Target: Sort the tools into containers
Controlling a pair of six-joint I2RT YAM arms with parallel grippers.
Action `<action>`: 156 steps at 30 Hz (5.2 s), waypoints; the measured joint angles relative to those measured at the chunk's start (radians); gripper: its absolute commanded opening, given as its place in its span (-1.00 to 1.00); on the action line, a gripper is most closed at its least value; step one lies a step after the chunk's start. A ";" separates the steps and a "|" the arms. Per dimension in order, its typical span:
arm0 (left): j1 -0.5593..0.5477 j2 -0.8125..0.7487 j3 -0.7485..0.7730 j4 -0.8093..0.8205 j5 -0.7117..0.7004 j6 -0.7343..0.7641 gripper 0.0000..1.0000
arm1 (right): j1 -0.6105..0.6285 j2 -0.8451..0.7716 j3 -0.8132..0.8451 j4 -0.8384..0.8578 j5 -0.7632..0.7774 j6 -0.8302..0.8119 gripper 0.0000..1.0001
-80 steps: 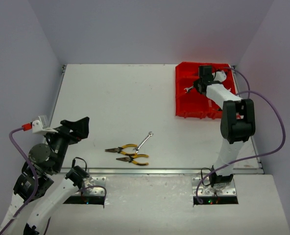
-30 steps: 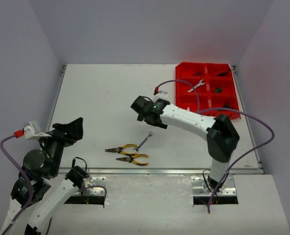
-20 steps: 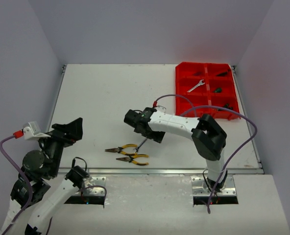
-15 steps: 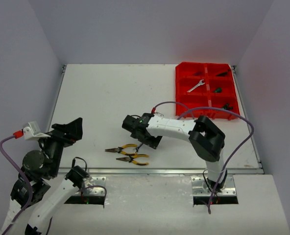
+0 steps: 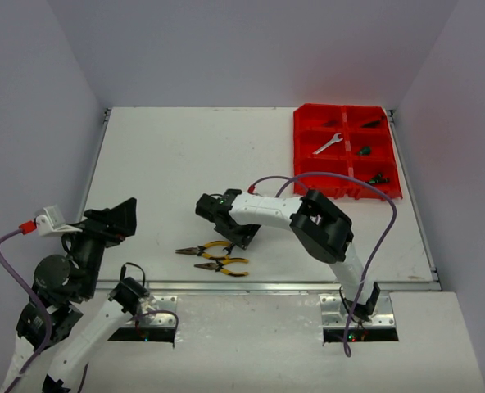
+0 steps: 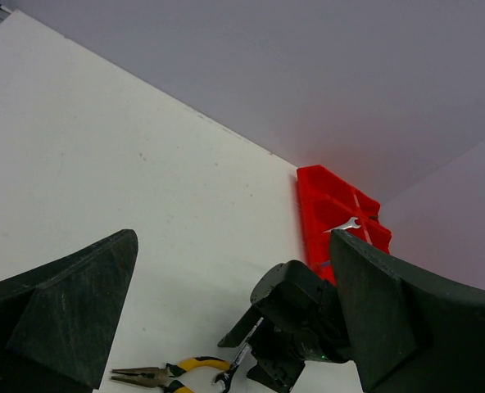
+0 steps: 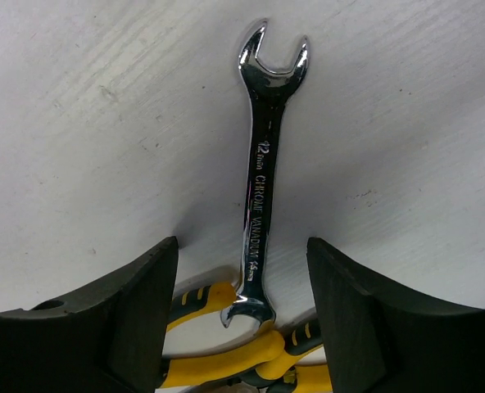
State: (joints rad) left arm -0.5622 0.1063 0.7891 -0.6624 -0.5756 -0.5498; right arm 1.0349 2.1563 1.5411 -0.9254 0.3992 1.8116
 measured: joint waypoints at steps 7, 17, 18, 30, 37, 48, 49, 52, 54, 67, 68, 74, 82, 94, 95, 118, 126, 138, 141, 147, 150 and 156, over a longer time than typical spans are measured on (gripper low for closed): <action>0.000 -0.003 0.000 0.000 0.003 0.000 1.00 | -0.037 -0.003 -0.009 -0.014 -0.062 0.046 -0.24; -0.001 -0.005 0.000 0.000 0.003 0.001 1.00 | -0.058 -0.024 -0.046 0.024 -0.109 0.048 -1.00; -0.001 -0.005 0.000 0.000 0.003 0.001 1.00 | -0.059 -0.029 -0.052 0.030 -0.107 0.048 -1.00; -0.002 -0.005 0.000 0.000 0.004 0.003 1.00 | -0.093 -0.080 -0.125 0.065 -0.007 -0.037 -1.00; -0.002 -0.005 0.000 0.000 0.004 0.003 1.00 | -0.105 -0.148 -0.158 0.050 0.093 -0.136 -1.00; -0.002 -0.005 0.000 0.000 0.003 0.003 1.00 | -0.108 -0.244 -0.159 0.051 0.183 -0.273 -1.00; -0.002 -0.005 0.000 0.000 0.003 0.003 1.00 | -0.112 -0.250 -0.159 0.051 0.196 -0.296 -1.00; -0.002 -0.004 0.000 0.000 0.003 0.003 1.00 | -0.150 -0.267 -0.135 0.049 0.214 -0.363 -1.00; -0.002 -0.004 0.000 0.000 0.003 0.003 1.00 | -0.201 -0.277 -0.100 0.052 0.223 -0.407 -1.00; -0.002 -0.005 0.000 0.000 -0.003 0.003 1.00 | -0.630 -0.209 0.252 0.069 0.296 -0.580 -1.00; -0.002 -0.005 0.000 0.000 -0.003 0.003 1.00 | -0.650 -0.195 0.270 0.074 0.300 -0.583 -1.00; -0.002 -0.005 0.000 0.000 -0.005 0.003 1.00 | -0.754 -0.087 0.338 0.073 0.324 -0.577 -1.00; -0.002 -0.005 0.000 -0.001 -0.006 0.003 1.00 | -0.816 0.039 0.395 0.152 0.348 -0.586 -1.00; -0.003 -0.005 0.000 0.000 -0.005 0.003 1.00 | -0.827 0.072 0.379 0.296 0.305 -0.619 0.17; -0.003 -0.005 0.000 0.000 -0.005 0.003 1.00 | -0.828 0.056 0.339 0.313 0.299 -0.616 0.28; -0.003 -0.025 0.000 -0.026 -0.056 -0.021 1.00 | -0.366 -0.399 0.027 0.483 -0.411 -1.527 0.92; -0.003 -0.096 0.004 -0.042 -0.125 -0.061 1.00 | -0.059 -0.277 -0.068 0.393 -0.503 -1.709 0.65; -0.003 -0.074 0.004 -0.053 -0.123 -0.066 1.00 | 0.096 -0.027 -0.012 0.414 -0.400 -1.936 0.06; -0.003 -0.055 0.004 -0.051 -0.106 -0.058 1.00 | 0.071 -0.005 -0.010 0.414 -0.409 -1.956 -0.09; -0.003 -0.007 0.003 -0.036 -0.072 -0.040 1.00 | 0.033 -0.008 -0.005 0.427 -0.458 -1.976 -0.06; -0.003 0.021 0.003 -0.034 -0.058 -0.032 1.00 | 0.026 -0.019 -0.006 0.428 -0.481 -1.987 0.10; -0.003 0.037 0.003 -0.030 -0.045 -0.026 1.00 | -0.002 -0.023 -0.016 0.416 -0.460 -1.983 0.42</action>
State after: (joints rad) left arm -0.5648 0.1429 0.7921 -0.6922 -0.6201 -0.5762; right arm 1.0332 2.1335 1.5254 -0.5091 -0.0608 -0.1715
